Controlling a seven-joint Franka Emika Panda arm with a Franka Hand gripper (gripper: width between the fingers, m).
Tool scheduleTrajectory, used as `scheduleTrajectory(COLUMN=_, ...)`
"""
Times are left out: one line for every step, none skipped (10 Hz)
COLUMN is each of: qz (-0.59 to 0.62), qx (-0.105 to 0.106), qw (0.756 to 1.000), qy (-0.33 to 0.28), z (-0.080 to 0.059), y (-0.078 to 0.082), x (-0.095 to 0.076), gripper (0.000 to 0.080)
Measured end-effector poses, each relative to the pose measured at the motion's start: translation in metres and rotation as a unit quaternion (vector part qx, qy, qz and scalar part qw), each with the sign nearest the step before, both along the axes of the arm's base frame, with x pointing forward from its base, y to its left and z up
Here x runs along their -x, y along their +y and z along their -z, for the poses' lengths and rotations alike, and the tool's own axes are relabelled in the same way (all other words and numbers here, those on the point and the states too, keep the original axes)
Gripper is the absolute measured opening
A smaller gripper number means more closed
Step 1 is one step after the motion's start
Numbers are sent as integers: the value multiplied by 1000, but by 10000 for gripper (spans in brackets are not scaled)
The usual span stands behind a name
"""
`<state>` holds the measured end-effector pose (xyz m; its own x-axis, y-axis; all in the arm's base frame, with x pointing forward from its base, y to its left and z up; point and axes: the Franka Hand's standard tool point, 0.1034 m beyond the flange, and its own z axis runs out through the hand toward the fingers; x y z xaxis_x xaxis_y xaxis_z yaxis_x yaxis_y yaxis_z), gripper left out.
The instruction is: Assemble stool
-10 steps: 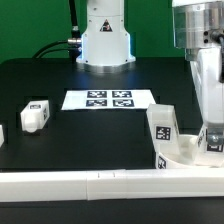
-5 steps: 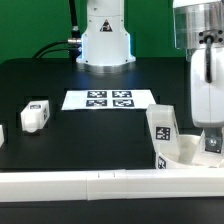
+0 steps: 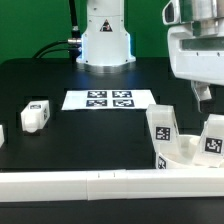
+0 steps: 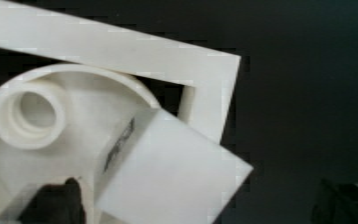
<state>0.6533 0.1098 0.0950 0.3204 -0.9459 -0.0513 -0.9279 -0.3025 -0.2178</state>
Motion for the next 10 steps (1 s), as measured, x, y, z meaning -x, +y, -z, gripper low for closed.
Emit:
scheduleTrajectory(qz=-28, qx=6, qw=1000, qy=-3, z=0, y=0, x=0, gripper=648)
scheduleTrajectory(qz=-102, qx=24, qw=994, qy=-12, z=-1, y=-1, x=-1, gripper=648)
scheduleTrajectory(qz=-211, qx=50, qw=976, qy=-26, z=-6, y=1, x=-2, gripper=648)
scheduleTrajectory(qz=-312, qx=70, qw=947, qy=-33, z=-3, y=1, x=1, gripper=648)
scheduleTrajectory(qz=-380, qx=79, qw=921, qy=-34, z=5, y=0, x=6, gripper=648)
scheduleTrajectory(qz=-380, qx=80, qw=921, qy=-35, z=3, y=-1, x=4, gripper=648)
scheduleTrajectory(qz=-413, qx=90, qw=905, qy=-37, z=3, y=-2, x=4, gripper=648)
scheduleTrajectory(qz=-432, qx=96, qw=896, qy=-37, z=4, y=-4, x=4, gripper=648)
scheduleTrajectory(qz=-476, qx=109, qw=872, qy=-38, z=4, y=-6, x=4, gripper=648)
scheduleTrajectory(qz=-573, qx=126, qw=809, qy=-34, z=2, y=-7, x=4, gripper=648)
